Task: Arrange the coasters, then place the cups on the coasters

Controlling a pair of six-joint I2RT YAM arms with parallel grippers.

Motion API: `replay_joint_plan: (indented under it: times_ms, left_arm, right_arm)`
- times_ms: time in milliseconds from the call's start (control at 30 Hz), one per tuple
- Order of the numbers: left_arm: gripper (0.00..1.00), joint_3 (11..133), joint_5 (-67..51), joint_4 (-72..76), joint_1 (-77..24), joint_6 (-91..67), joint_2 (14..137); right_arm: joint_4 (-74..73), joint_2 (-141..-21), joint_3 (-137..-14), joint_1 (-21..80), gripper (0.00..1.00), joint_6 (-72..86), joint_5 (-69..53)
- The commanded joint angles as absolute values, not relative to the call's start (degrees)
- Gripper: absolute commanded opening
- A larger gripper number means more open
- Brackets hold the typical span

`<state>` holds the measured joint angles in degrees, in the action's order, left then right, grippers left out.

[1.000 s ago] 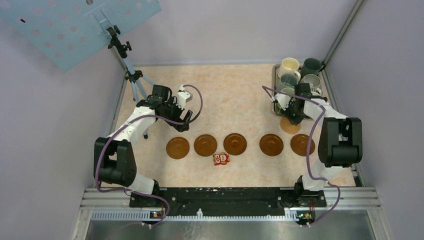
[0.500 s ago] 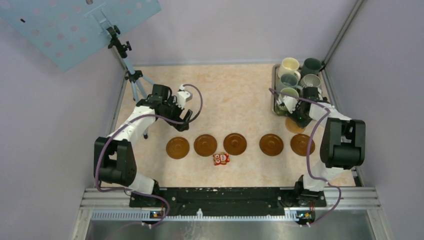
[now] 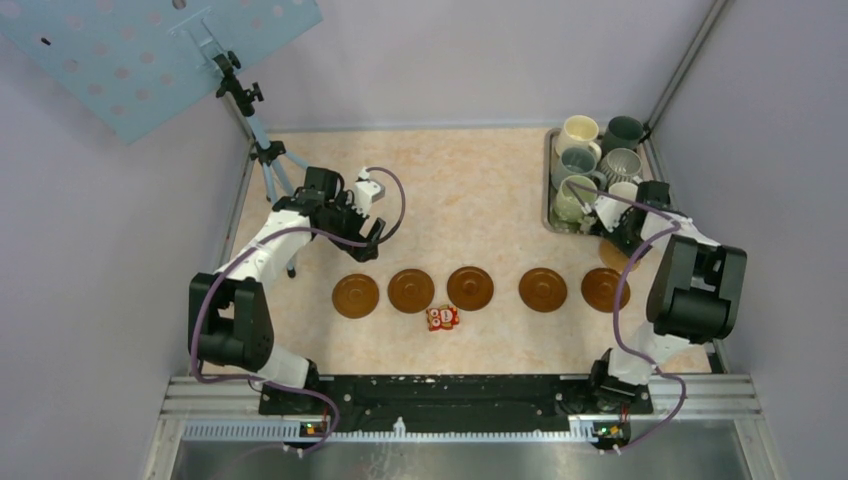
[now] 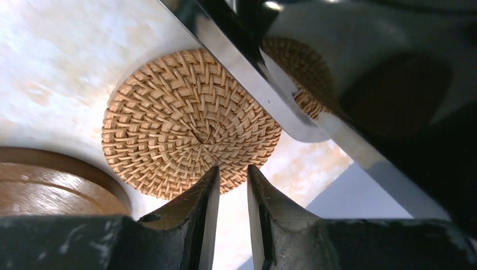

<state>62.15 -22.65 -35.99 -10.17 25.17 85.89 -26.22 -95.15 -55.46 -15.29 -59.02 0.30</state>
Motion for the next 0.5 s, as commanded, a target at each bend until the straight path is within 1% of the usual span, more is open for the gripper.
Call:
replay_joint_plan:
  times_ms: [0, 467]
  left_arm:
    - [0.99, 64.6, -23.3, -36.0, -10.1, 24.9, 86.3]
    - [0.99, 66.0, -24.5, -36.4, -10.1, 25.7, 87.3]
  right_arm:
    - [-27.1, -95.8, -51.8, -19.3, 0.26, -62.6, 2.3]
    - [-29.2, -90.3, -45.9, -26.4, 0.26, -67.3, 2.4]
